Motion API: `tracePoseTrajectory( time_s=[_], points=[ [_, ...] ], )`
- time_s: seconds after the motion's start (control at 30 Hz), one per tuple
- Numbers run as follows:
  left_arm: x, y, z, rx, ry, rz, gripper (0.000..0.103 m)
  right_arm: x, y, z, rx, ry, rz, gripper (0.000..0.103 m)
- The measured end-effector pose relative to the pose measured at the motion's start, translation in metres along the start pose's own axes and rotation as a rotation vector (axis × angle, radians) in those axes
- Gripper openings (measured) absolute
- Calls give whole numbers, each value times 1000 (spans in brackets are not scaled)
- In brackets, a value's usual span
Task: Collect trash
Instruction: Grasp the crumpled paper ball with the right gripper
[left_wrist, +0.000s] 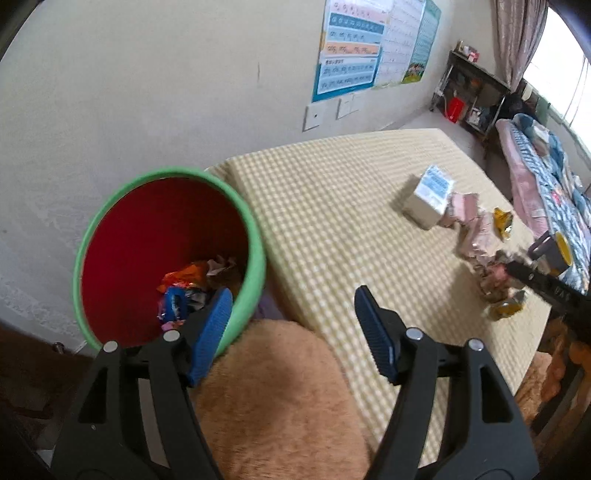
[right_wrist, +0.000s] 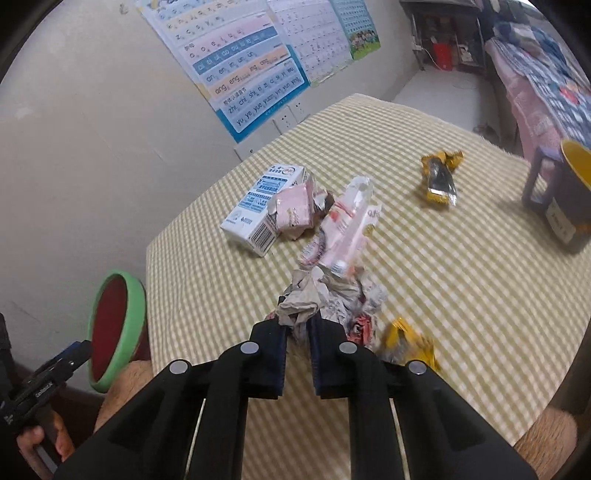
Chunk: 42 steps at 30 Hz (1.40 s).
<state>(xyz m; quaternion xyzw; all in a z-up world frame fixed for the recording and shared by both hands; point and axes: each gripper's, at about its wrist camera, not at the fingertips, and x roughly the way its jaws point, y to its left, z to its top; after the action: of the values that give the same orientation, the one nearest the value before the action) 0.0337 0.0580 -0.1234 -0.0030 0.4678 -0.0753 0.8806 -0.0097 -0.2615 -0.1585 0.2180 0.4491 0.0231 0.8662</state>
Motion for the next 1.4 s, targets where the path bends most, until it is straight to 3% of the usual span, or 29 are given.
tracePoseTrajectory(
  time_s=[0.2, 0.43, 1.4],
  points=[
    [-1, -11, 0, 22, -4, 12, 66, -16, 13, -8, -39, -14, 47, 10],
    [2, -15, -3, 40, 12, 10, 66, -15, 25, -26, -75, 38, 95, 10],
    [12, -13, -10, 36, 45, 30, 66, -4, 40, -41, -166, 91, 107, 11]
  ],
)
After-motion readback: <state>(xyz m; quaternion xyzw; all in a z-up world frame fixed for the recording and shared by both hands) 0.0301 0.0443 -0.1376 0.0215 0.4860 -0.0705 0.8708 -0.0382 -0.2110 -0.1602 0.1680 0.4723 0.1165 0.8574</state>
